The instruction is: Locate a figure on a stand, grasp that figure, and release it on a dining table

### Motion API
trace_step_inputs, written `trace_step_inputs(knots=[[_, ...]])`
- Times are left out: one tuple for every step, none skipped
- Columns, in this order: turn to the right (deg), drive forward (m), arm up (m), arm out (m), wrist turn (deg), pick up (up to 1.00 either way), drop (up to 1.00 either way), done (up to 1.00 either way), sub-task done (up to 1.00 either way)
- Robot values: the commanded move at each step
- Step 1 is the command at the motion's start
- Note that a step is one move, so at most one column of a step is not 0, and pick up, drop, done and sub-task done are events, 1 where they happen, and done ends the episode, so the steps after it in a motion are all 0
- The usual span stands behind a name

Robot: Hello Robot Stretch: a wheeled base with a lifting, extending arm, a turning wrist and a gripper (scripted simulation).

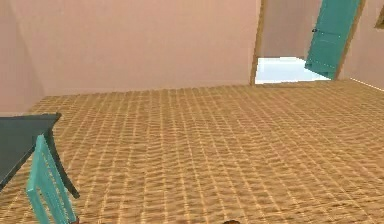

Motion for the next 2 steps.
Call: trace_step_inputs(knots=[[-45.0, 0.0, 0.0, 0.0, 0.0, 0.0, 0.0, 0.0, 0.0], [-45.0, 0.0, 0.0, 0.0, 0.0, 0.0, 0.0, 0.0, 0.0]])
